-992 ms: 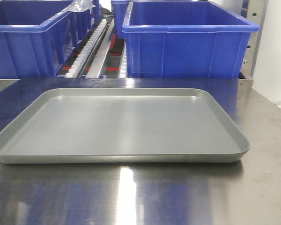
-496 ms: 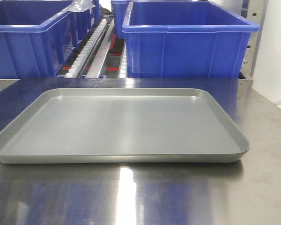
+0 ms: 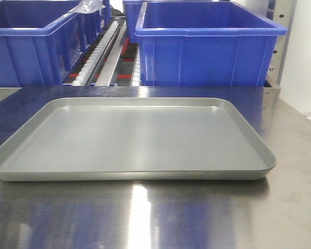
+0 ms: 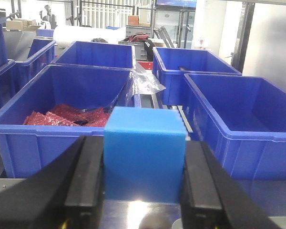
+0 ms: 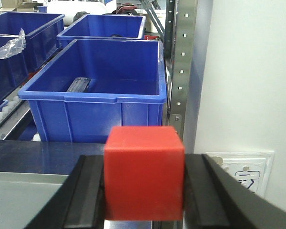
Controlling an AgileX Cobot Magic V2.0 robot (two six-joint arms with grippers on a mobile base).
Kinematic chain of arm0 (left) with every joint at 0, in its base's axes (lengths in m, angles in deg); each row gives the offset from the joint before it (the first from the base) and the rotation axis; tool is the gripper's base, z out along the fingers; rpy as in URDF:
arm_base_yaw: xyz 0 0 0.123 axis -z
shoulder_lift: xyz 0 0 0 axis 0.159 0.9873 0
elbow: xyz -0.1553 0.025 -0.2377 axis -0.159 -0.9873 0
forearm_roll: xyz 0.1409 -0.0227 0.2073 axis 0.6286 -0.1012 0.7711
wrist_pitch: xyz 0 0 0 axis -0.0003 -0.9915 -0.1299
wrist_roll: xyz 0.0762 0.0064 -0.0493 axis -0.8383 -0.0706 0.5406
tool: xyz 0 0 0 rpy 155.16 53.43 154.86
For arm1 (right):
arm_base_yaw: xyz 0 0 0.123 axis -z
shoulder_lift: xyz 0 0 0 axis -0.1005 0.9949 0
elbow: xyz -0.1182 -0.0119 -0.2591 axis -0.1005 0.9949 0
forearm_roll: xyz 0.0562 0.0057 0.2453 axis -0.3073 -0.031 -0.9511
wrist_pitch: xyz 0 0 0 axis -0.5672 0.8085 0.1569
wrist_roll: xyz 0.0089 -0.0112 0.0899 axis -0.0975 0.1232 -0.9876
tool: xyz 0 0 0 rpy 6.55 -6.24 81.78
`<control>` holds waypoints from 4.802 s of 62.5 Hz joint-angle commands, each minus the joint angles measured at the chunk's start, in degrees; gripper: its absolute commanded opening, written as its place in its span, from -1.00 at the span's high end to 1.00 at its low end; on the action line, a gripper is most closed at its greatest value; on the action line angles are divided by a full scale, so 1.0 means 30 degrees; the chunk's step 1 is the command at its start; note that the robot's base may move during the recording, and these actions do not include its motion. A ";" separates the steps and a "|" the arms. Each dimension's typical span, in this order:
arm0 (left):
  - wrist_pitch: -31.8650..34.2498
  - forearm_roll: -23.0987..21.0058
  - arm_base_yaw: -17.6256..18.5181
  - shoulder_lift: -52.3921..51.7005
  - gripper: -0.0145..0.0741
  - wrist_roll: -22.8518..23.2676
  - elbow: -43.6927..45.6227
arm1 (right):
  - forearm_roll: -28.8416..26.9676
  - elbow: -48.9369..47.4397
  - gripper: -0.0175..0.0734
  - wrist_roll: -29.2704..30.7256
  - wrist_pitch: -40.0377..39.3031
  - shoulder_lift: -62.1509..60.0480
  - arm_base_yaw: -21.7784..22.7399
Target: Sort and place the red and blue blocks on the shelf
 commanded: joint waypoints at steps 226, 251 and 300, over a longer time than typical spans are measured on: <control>0.1584 -0.0172 -0.0047 0.0039 0.25 -0.0007 0.0547 | 0.0273 -0.0536 0.49 0.0142 -0.1787 0.0066 0.0082; 0.1584 -0.0172 -0.0047 0.0039 0.25 -0.0007 0.0547 | 0.0273 -0.0536 0.49 0.0142 -0.1787 0.0066 0.0082; 0.1584 -0.0172 -0.0047 0.0039 0.25 -0.0007 0.0547 | 0.0273 -0.0536 0.49 0.0142 -0.1787 0.0066 0.0082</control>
